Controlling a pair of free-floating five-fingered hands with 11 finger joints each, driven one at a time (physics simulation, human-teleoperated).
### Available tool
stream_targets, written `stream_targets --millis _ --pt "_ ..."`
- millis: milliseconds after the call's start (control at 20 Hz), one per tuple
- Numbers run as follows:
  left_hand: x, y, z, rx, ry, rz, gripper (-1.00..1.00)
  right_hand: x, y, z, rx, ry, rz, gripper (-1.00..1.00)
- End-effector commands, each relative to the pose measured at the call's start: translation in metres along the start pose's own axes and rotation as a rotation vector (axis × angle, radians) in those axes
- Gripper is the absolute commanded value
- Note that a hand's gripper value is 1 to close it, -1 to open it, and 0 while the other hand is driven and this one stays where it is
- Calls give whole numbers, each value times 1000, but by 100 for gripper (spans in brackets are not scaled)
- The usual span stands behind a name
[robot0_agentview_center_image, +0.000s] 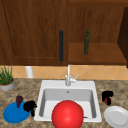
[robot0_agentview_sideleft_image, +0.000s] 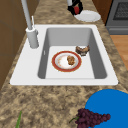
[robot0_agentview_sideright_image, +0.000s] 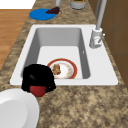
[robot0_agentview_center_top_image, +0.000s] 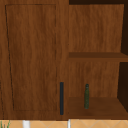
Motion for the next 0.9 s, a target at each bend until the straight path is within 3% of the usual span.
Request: stream_targets --millis 0,250,550,850 --pt "0 0 0 0 0 0 0 -9 -14 24 5 50 -42 100" --pt "0 0 0 0 0 0 0 -19 -25 59 -9 19 -45 100" --pt "0 0 0 0 0 0 0 -26 -7 88 -31 28 -36 100" --pt "0 0 0 0 0 0 0 -13 39 110 -50 63 -14 100"
